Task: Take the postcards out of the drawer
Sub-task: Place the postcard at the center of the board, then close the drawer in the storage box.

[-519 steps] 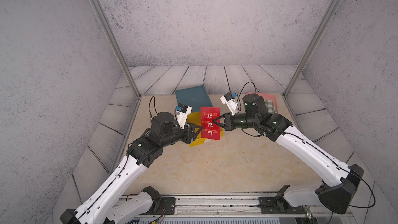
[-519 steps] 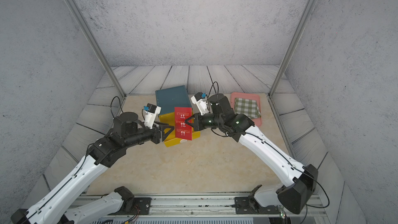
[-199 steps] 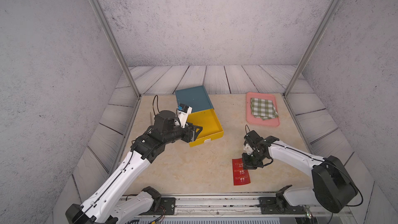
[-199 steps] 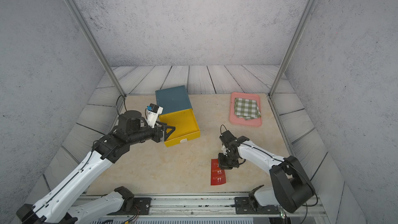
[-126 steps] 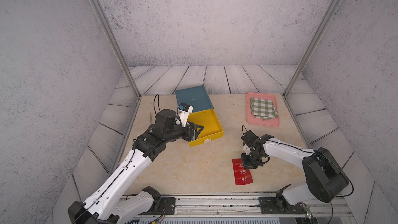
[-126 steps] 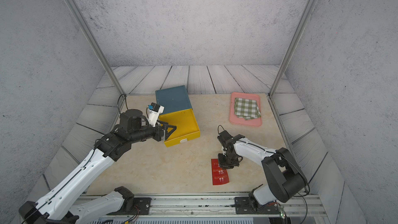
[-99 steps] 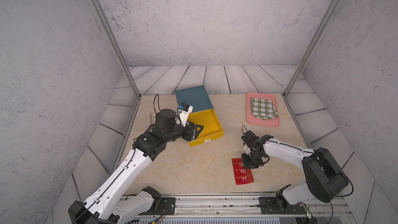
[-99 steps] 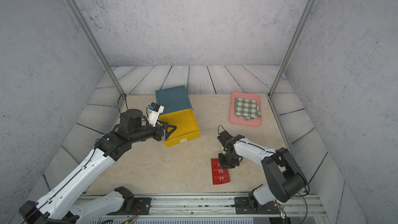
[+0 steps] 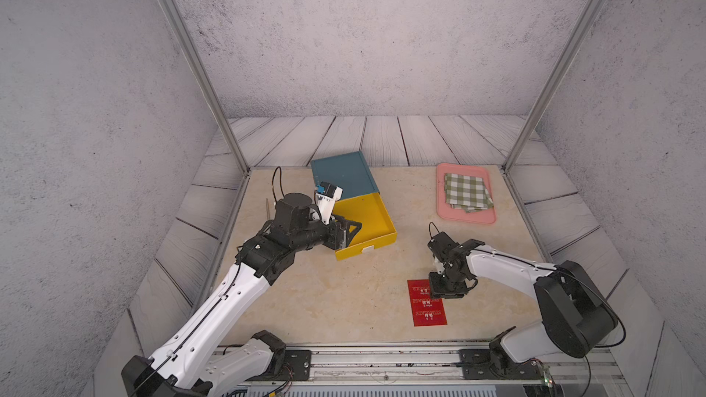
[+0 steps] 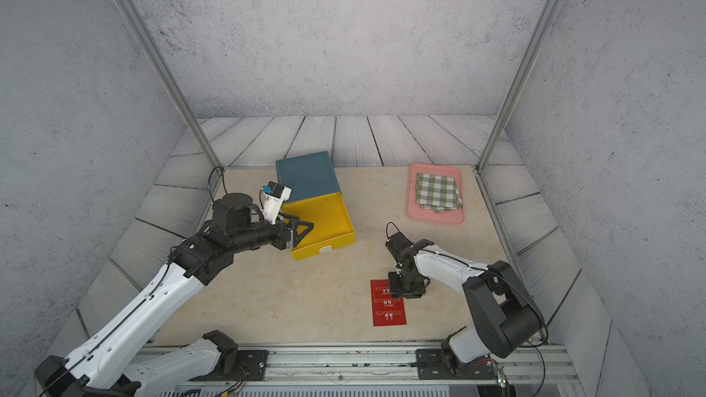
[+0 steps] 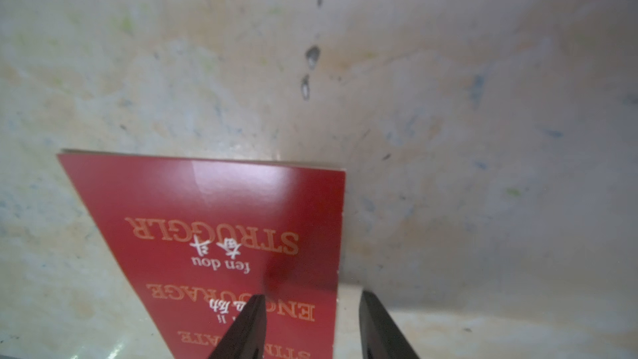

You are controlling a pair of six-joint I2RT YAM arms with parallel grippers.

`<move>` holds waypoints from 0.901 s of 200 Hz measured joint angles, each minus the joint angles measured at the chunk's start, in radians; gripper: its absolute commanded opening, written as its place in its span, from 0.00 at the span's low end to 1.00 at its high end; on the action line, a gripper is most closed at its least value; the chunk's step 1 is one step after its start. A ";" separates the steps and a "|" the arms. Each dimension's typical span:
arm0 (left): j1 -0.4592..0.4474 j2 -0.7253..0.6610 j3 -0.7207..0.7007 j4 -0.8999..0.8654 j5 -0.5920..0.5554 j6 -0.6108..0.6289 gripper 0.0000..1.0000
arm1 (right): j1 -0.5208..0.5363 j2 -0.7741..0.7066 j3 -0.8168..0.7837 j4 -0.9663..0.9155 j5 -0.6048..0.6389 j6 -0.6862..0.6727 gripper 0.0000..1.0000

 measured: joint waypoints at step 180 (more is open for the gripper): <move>0.213 0.403 0.388 -0.058 -0.018 0.133 0.71 | 0.229 -0.308 0.239 0.241 -0.082 -0.060 0.62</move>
